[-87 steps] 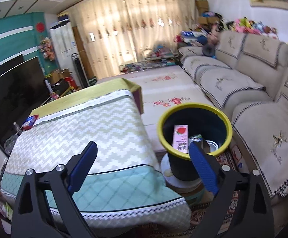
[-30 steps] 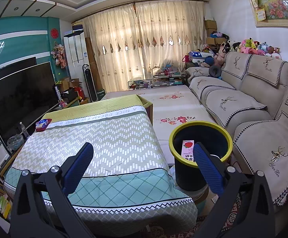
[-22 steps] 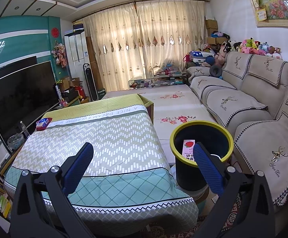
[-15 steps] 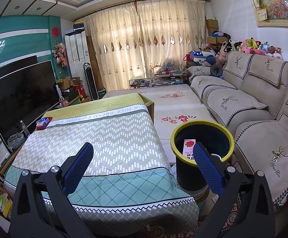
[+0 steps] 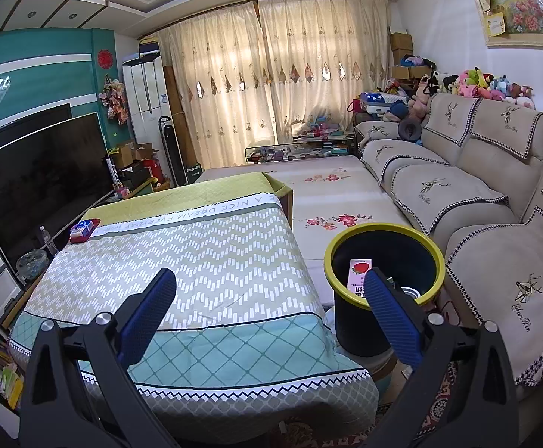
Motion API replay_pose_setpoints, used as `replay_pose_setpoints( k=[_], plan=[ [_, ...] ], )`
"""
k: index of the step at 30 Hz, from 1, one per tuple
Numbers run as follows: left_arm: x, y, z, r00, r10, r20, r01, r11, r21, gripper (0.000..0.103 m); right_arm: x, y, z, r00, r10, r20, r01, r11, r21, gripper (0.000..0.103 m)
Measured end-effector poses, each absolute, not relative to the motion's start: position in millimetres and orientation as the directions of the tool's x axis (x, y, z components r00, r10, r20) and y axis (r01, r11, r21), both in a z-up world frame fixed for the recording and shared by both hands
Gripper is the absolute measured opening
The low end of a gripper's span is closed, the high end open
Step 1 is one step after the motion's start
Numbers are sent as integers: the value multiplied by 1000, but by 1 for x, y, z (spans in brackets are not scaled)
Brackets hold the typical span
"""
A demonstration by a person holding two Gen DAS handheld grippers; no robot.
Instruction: Collect trash
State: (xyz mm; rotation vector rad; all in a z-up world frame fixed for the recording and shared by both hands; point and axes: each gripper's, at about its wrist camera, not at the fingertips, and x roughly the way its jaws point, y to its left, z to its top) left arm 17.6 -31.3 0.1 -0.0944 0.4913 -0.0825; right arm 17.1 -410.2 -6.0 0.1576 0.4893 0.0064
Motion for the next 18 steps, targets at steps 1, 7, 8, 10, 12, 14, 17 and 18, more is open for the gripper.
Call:
replay_pose_setpoints(
  k=[1, 7, 8, 10, 12, 14, 17, 18],
  plan=[
    [19, -30, 1, 878, -102, -468, 57, 992, -111, 98, 17, -411, -6, 882, 44, -468, 31, 988, 152, 96],
    [20, -30, 1, 878, -102, -468, 56, 992, -110, 98, 19, -411, -8, 879, 48, -475, 29, 988, 153, 96],
    [19, -30, 0, 878, -101, -468, 56, 992, -109, 98, 19, -411, -8, 879, 48, -475, 29, 988, 153, 96],
    [20, -30, 1, 878, -102, -468, 56, 992, -110, 98, 19, -411, -8, 879, 48, -475, 29, 988, 154, 96],
    [20, -30, 2, 878, -102, -468, 56, 992, -111, 98, 19, -410, -9, 878, 47, -477, 30, 988, 153, 96],
    [20, -30, 2, 878, -103, -468, 56, 992, -112, 98, 19, -411, -9, 877, 48, -477, 30, 988, 154, 96],
    [20, -30, 1, 877, -100, -469, 55, 992, -110, 98, 20, -410, -9, 876, 49, -480, 29, 988, 154, 96],
    [19, -29, 0, 877, -100, -470, 54, 992, -111, 98, 20, -410, -9, 876, 50, -480, 29, 988, 155, 96]
  ],
)
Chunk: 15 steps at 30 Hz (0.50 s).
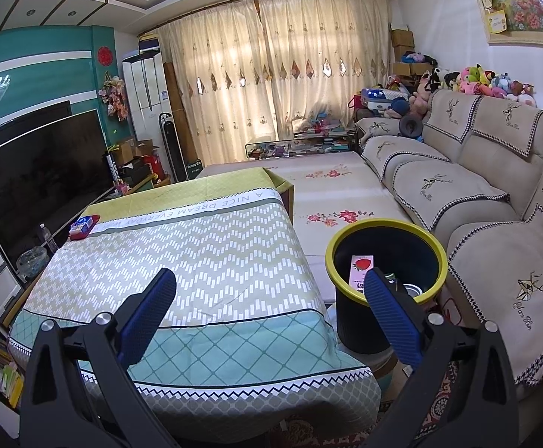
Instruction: Collect trash
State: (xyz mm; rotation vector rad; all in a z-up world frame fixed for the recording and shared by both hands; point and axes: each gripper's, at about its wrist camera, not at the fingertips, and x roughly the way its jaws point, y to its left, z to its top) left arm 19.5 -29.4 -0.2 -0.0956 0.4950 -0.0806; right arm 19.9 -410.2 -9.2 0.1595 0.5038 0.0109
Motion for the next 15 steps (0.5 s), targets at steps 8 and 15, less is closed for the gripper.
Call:
replay_pose_setpoints(
  k=[8, 15],
  plan=[
    [20, -28, -5, 877, -91, -472, 45, 993, -108, 98, 20, -410, -9, 876, 49, -480, 30, 988, 155, 96],
    [20, -25, -6, 890, -104, -444, 54, 991, -123, 98, 21, -408, -10, 873, 53, -484, 26, 988, 154, 96]
  ],
)
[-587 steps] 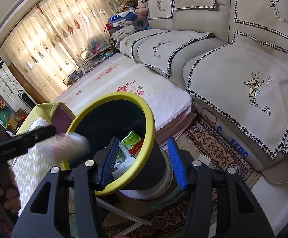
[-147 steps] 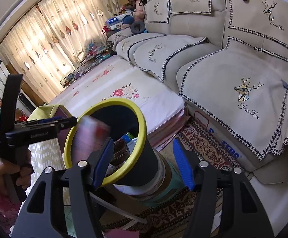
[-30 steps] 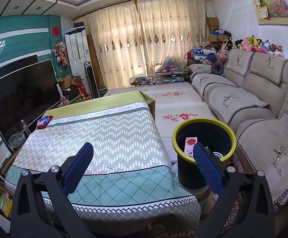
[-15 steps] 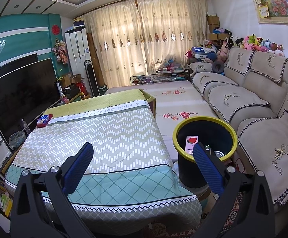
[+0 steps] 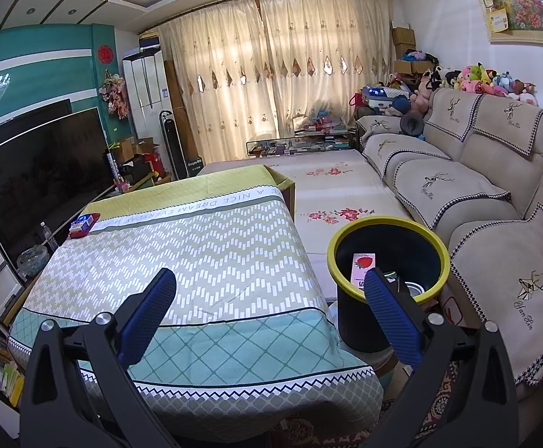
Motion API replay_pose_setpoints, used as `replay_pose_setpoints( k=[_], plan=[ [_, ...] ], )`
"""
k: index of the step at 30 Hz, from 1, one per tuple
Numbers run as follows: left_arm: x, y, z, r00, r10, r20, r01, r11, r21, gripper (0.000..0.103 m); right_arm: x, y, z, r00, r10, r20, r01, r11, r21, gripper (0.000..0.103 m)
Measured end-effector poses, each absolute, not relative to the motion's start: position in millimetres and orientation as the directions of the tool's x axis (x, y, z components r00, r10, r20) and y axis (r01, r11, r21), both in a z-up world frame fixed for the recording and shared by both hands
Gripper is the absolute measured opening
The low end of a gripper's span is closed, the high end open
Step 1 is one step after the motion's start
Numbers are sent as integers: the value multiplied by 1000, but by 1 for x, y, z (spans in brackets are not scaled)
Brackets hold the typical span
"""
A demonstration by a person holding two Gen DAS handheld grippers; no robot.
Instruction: Collect trash
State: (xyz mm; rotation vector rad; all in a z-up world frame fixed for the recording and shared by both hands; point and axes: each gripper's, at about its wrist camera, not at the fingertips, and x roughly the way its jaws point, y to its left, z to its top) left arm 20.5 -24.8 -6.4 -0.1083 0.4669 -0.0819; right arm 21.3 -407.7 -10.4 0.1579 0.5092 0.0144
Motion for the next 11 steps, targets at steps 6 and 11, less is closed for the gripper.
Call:
replay_pose_setpoints(
  k=[6, 11],
  plan=[
    [40, -22, -14, 856, -97, -508, 39, 992, -124, 98, 30, -405, -18, 867, 72, -493, 11, 987, 163, 96],
    [91, -8, -35, 830, -38, -557, -6, 997, -77, 98, 76, -390, -30, 831, 97, -547, -22, 990, 142, 96]
  ],
)
